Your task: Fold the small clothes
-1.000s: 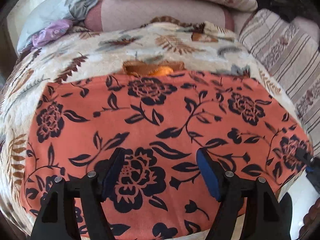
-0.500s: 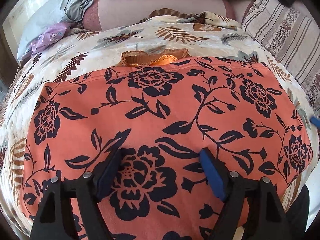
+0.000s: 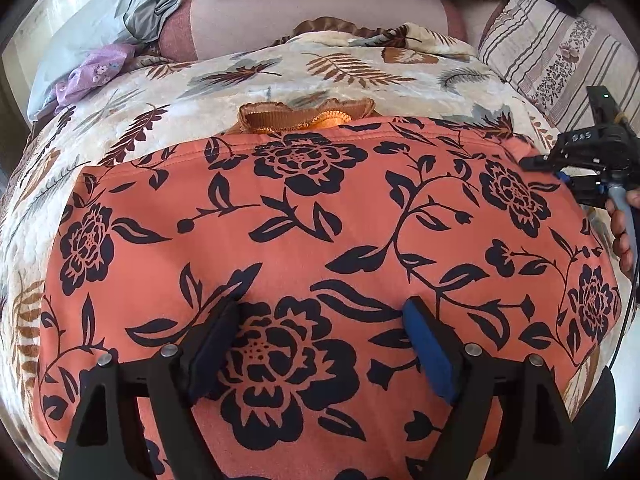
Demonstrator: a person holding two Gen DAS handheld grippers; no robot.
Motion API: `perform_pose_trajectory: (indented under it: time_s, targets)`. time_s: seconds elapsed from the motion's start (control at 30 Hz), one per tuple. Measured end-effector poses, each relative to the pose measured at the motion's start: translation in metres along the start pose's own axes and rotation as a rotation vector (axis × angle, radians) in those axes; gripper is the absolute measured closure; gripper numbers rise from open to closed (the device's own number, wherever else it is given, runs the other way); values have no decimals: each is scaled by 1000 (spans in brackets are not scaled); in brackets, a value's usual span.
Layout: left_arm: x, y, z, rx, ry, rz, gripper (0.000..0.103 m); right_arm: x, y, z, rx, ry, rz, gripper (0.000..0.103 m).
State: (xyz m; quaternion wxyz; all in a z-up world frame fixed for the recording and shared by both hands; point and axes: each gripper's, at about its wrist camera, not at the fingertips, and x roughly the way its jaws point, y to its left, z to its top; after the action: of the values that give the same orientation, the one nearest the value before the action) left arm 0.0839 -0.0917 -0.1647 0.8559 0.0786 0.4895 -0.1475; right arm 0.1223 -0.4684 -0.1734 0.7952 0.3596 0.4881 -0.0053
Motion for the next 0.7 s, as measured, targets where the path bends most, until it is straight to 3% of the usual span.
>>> perform_pose_trajectory:
  time_s: [0.03, 0.07, 0.1, 0.13, 0.23, 0.27, 0.3, 0.33, 0.4, 0.43, 0.5, 0.57, 0.6, 0.63, 0.7]
  targets:
    - [-4, 2, 2, -2, 4, -13, 19, -8, 2, -1, 7, -18, -10, 74]
    - [-10, 7, 2, -15, 3, -18, 20, -20, 11, -4, -16, -54, -83, 64]
    - [-19, 14, 1, -39, -17, -12, 21, -32, 21, -7, -57, -95, -138, 61]
    - [-31, 23, -1, -59, -50, -7, 21, -45, 28, -12, -88, -126, -143, 54]
    - [-61, 59, -21, -141, -109, -6, 21, -83, 57, -42, -158, -181, -22, 35]
    - [-63, 74, -32, -184, -96, -10, 21, -90, 68, -57, -186, -171, 33, 34]
    - [-55, 91, -44, -233, -33, -16, 29, -93, 78, -74, -208, -153, 102, 32]
    - [-43, 106, -56, -278, 44, -37, 61, -89, 87, -89, -228, -129, 160, 26]
    - [-50, 127, -72, -305, 22, -89, 76, -66, 91, -118, -237, -39, 216, 23]
    - [-56, 133, -73, -321, 40, -105, 79, -47, 86, -130, -215, 18, 181, 23]
    - [-73, 144, -75, -349, 38, -162, 78, -18, 72, -147, -159, 91, 84, 23]
    - [-91, 157, -71, -347, -18, -153, 58, -22, 73, -155, -194, 27, 92, 23]
    - [-97, 165, -67, -354, -51, -138, 32, -23, 73, -157, -194, 25, 85, 23]
    - [-101, 175, -60, -364, -93, -125, 23, -22, 72, -158, -187, 26, 84, 23]
    - [-94, 194, -39, -372, -123, -110, 23, -20, 72, -161, -188, 32, 85, 23]
